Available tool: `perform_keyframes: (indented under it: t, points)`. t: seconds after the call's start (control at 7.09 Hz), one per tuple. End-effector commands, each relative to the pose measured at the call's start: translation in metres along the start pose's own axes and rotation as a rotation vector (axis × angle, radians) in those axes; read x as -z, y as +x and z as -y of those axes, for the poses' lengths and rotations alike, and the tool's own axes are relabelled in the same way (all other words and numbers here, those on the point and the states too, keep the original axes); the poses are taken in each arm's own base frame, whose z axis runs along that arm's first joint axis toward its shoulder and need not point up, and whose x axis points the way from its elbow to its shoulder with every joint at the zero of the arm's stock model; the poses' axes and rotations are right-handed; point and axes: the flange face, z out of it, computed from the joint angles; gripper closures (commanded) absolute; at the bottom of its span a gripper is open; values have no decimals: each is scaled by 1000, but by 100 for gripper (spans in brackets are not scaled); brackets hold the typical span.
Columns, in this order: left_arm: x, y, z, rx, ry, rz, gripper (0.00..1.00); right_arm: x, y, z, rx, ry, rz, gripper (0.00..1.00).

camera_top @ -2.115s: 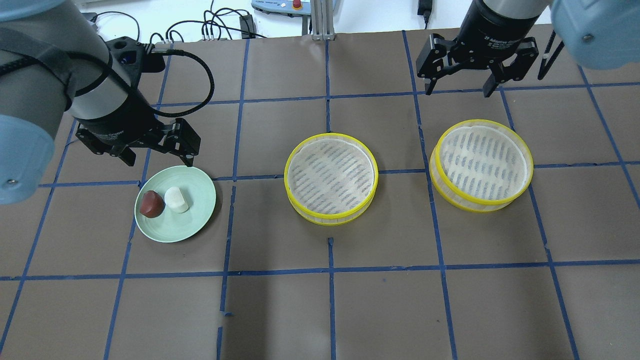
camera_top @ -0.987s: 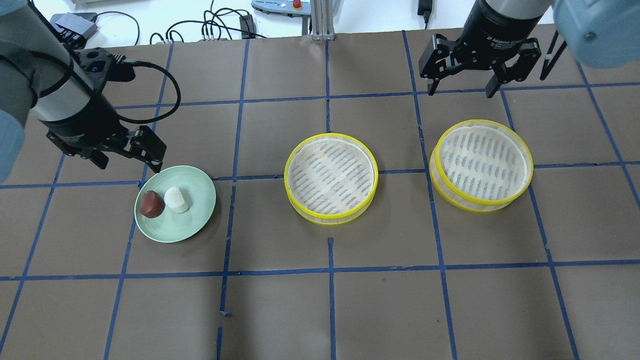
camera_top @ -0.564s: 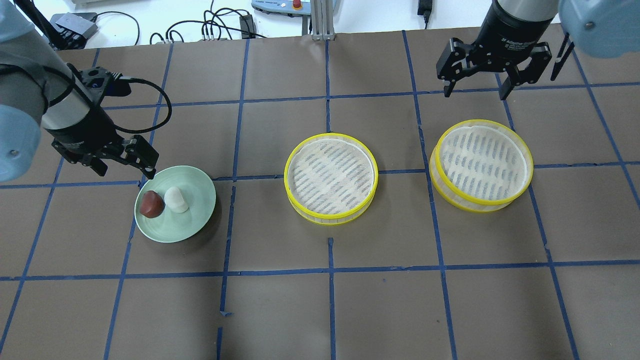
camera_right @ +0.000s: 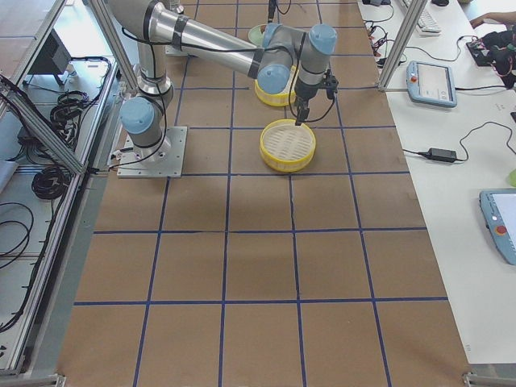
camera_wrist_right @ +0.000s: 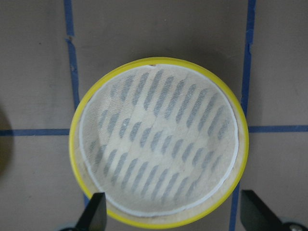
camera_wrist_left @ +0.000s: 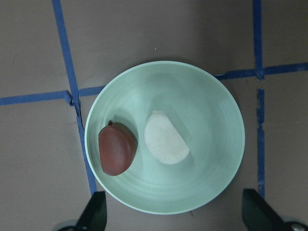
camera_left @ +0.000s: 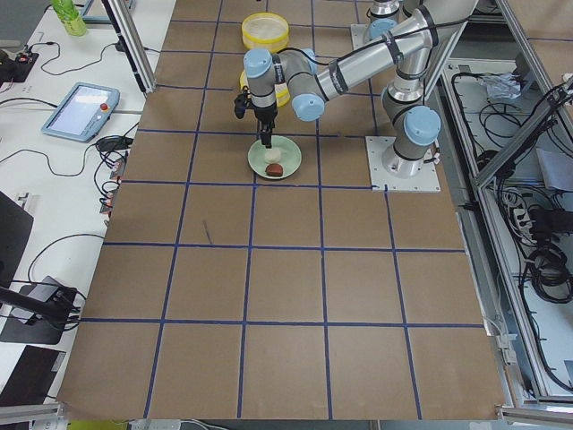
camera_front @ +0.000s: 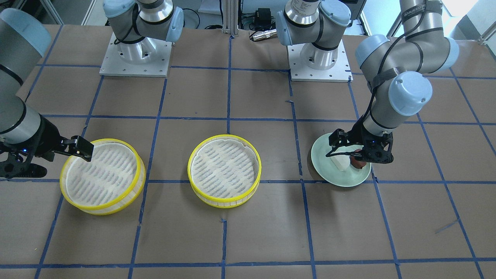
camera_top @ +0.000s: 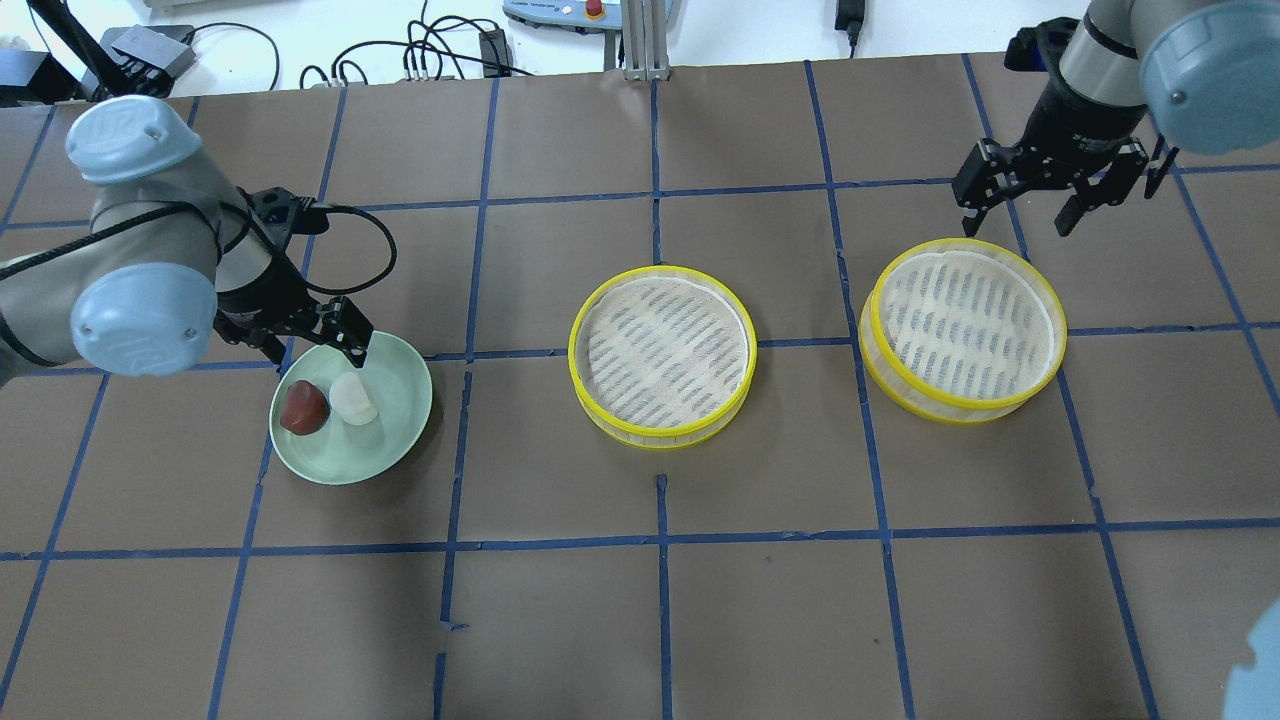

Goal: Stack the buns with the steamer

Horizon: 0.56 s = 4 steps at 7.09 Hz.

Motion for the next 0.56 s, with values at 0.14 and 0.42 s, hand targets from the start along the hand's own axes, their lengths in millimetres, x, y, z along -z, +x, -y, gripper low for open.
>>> perform_keyframes:
  t: [0.14, 0.42]
  points:
    - [-38, 4, -6, 7, -56, -29, 5, -86, 46, -6, 47, -2, -5, 15]
    - [-58, 4, -6, -1, -99, -33, 26, -106, 73, -2, 68, 9, -6, 24]
